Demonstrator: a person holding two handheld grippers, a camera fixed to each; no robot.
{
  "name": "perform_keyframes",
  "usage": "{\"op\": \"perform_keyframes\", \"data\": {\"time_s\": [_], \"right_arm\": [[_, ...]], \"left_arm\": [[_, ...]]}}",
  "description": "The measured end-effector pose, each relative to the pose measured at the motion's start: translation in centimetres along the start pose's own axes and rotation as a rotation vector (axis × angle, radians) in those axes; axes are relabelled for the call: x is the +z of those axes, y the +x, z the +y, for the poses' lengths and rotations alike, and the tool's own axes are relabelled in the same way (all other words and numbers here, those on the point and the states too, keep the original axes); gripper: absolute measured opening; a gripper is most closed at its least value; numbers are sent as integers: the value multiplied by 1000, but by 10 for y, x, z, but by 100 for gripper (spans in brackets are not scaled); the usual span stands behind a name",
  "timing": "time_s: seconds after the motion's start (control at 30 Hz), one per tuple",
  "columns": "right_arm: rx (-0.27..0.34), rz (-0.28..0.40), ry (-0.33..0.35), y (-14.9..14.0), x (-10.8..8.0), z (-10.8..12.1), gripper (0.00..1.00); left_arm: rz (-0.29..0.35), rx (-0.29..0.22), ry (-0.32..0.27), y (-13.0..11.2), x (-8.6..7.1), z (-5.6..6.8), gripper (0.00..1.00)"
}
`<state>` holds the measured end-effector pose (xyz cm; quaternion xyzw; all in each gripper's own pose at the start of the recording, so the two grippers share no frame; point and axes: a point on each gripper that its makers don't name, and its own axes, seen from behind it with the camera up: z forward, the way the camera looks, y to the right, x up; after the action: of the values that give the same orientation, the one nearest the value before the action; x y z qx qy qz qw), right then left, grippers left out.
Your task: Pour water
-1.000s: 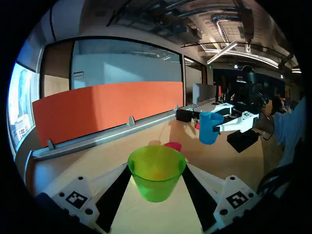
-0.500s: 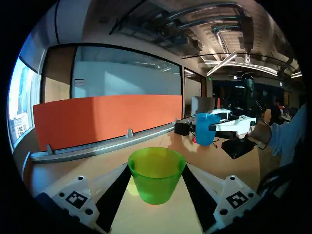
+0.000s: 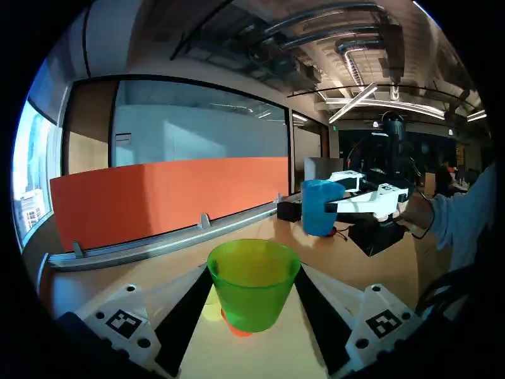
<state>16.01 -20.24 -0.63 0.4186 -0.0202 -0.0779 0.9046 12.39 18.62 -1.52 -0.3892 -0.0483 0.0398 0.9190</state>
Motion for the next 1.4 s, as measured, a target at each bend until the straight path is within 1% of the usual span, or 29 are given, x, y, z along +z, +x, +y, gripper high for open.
{"op": "perform_keyframes", "data": {"time_s": [0.17, 0.4, 0.7, 0.97, 1.27, 1.4], "right_arm": [[-44, 5, 0, 9, 0, 1, 90], [-142, 15, -6, 27, 2, 3, 90], [-263, 25, -8, 49, 6, 6, 90], [-370, 41, 2, 71, 15, 4, 90], [-510, 40, -12, 90, 24, 6, 90], [-563, 40, -16, 98, 29, 2, 90]], "left_arm": [[3, 11, -15, 2, 1, 10, 87], [6, 24, -40, 6, 3, 24, 88], [11, 24, -68, 9, 7, 41, 87], [20, 17, -86, 10, 11, 48, 87], [27, 13, -102, 11, 14, 54, 87], [27, 10, -108, 11, 15, 56, 87]]}}
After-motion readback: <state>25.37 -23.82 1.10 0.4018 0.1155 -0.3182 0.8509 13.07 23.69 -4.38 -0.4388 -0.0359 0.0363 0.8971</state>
